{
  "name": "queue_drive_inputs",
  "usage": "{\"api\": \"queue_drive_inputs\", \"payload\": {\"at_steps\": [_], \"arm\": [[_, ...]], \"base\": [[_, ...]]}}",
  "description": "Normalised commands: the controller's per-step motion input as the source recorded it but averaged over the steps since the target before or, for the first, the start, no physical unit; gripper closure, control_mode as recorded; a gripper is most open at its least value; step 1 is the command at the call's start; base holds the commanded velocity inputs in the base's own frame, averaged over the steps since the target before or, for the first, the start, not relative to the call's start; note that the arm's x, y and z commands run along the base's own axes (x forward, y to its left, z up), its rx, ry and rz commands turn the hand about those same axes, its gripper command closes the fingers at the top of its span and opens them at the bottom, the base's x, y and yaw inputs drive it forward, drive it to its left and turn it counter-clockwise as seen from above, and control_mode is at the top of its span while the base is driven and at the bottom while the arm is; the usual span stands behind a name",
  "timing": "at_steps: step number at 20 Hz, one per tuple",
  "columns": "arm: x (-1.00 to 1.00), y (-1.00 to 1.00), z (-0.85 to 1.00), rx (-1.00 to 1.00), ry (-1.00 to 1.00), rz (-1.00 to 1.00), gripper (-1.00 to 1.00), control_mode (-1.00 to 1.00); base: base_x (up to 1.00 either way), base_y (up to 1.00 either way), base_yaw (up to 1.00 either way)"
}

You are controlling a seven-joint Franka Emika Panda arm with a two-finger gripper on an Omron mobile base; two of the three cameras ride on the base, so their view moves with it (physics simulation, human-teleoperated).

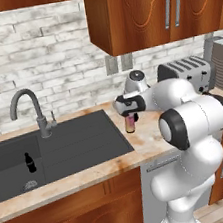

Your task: Place the large bottle from the dining counter next to the other large bottle outside the sink, and place the small bottle from the dining counter next to the other small bottle inside the sink.

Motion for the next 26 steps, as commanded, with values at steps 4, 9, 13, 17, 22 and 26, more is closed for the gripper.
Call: {"api": "queue_drive_inputs", "payload": {"at_steps": [4, 9, 13, 17, 22, 26], "arm": [[-0.06, 0.0, -0.04, -0.02, -0.03, 0.0, -1.0, -1.0], [-0.08, 0.0, -0.02, -0.03, -0.04, 0.0, -1.0, -1.0], [-0.12, 0.0, -0.01, -0.03, -0.06, 0.0, -1.0, -1.0], [-0.3, 0.0, 0.03, 0.0, -0.1, 0.0, -1.0, -1.0], [-0.39, 0.0, 0.13, 0.0, -0.07, 0.0, -1.0, -1.0], [-0.42, 0.0, 0.16, 0.01, -0.01, 0.0, -1.0, -1.0]], "base": [[0.0, 0.0, 0.0], [0.0, 0.0, 0.0], [0.0, 0.0, 0.0], [0.0, 0.0, 0.0], [0.0, 0.0, 0.0], [0.0, 0.0, 0.0]]}}
